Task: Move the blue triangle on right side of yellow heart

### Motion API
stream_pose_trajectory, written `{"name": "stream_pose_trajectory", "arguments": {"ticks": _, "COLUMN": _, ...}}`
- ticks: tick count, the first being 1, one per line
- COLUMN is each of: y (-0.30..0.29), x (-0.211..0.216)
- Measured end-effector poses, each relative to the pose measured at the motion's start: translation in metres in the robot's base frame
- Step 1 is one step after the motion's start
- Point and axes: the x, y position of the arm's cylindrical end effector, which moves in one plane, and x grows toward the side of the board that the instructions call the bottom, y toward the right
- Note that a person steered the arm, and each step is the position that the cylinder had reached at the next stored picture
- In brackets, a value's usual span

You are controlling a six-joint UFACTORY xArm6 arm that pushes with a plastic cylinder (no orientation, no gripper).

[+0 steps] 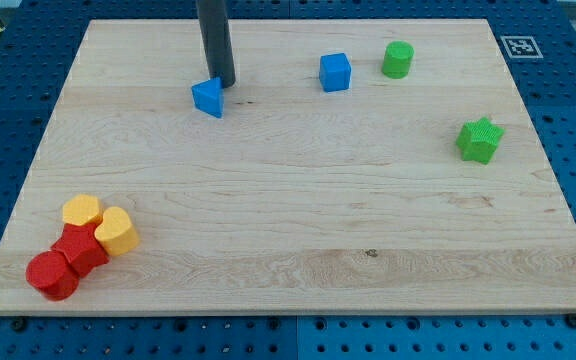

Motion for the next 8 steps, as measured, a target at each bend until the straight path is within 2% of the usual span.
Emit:
{"name": "stream_pose_trajectory", "arguments": {"ticks": 2, "y": -0.039, "x": 0.001}}
{"name": "stream_pose_trajectory", "arguments": {"ticks": 3, "y": 0.011, "x": 0.017}}
{"name": "stream_pose_trajectory", "arguments": {"ticks": 4, "y": 0.031, "x": 0.028}}
{"name": "stream_pose_trajectory", "arguments": {"ticks": 5, "y": 0.028, "x": 0.058}}
{"name": "stream_pose_trajectory", "arguments": {"ticks": 6, "y": -0.003, "x": 0.059}}
{"name": "stream_pose_trajectory", "arguments": {"ticks": 7, "y": -0.043, "x": 0.034}}
{"name": "stream_pose_trajectory", "arguments": {"ticks": 8, "y": -0.054, "x": 0.054}}
